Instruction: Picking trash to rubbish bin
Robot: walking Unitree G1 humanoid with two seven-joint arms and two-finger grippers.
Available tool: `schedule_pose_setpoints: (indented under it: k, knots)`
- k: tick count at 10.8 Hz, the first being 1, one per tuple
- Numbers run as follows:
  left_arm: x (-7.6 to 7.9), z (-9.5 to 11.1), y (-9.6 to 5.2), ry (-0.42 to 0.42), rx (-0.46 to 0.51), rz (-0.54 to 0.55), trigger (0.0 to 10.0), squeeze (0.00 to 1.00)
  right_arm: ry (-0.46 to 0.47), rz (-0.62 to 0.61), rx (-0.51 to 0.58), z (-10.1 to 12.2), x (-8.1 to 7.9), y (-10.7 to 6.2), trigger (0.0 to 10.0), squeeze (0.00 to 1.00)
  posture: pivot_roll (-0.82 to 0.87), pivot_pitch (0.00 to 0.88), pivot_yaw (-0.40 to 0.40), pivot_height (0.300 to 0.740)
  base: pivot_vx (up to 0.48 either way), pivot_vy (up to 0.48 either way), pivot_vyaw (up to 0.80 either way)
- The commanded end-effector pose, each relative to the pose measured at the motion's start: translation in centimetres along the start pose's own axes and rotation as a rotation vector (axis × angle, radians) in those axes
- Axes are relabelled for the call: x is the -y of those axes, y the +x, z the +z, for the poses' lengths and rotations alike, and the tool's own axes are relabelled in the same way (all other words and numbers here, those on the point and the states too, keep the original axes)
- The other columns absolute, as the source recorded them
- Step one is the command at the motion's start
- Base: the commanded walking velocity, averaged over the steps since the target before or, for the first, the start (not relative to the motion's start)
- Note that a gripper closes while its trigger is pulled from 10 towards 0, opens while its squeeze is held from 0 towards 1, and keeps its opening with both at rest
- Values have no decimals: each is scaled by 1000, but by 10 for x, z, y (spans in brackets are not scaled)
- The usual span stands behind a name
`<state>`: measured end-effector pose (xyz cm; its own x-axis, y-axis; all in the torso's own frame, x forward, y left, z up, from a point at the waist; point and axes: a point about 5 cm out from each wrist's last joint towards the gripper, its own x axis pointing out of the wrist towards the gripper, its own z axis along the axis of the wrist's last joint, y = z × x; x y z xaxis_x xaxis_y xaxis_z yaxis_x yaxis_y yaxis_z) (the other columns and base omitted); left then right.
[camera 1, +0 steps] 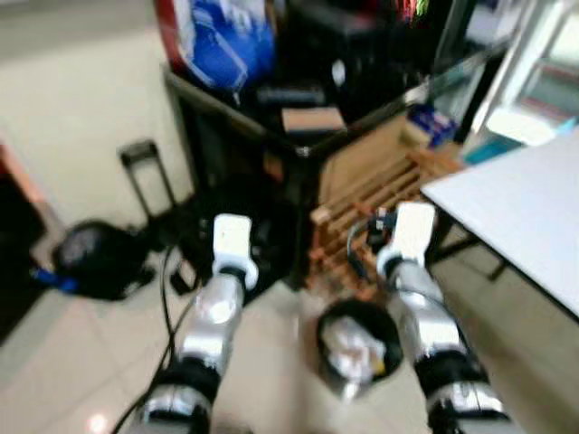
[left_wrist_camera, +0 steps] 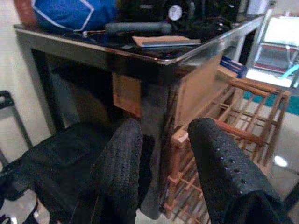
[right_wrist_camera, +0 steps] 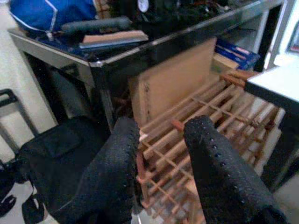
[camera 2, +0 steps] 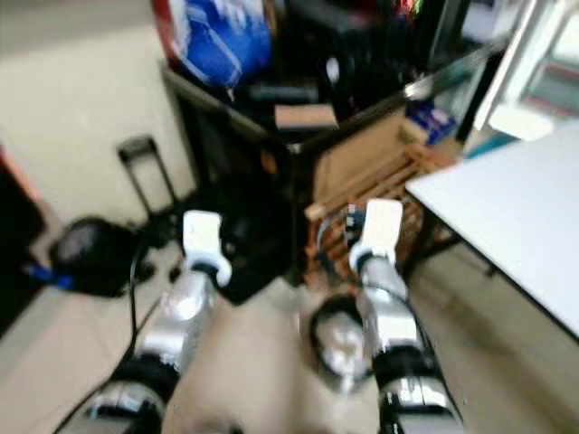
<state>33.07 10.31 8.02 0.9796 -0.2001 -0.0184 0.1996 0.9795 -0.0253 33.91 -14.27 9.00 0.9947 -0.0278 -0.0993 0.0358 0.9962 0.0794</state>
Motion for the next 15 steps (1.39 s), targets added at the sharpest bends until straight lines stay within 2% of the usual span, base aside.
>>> schedule_pose_setpoints:
  k: [1, 11, 15]
  knots:
    - [-3, 0, 1, 6, -4, 11, 10000, 0, 3, 1, -7, 0, -1, 0, 10000, 0, -23, 53, 19, 740, 0, 0, 0]
    - [0, 1, 0, -23, 6, 5, 10000, 0, 5, -4, -25, -3, 3, -1, 10000, 0, -24, 81, 11, 740, 0, 0, 0]
    - [0, 0, 0, -26, 5, 2, 10000, 0, 5, -3, -32, -4, 3, -1, 10000, 0, -23, 85, 11, 740, -274, 0, 0]
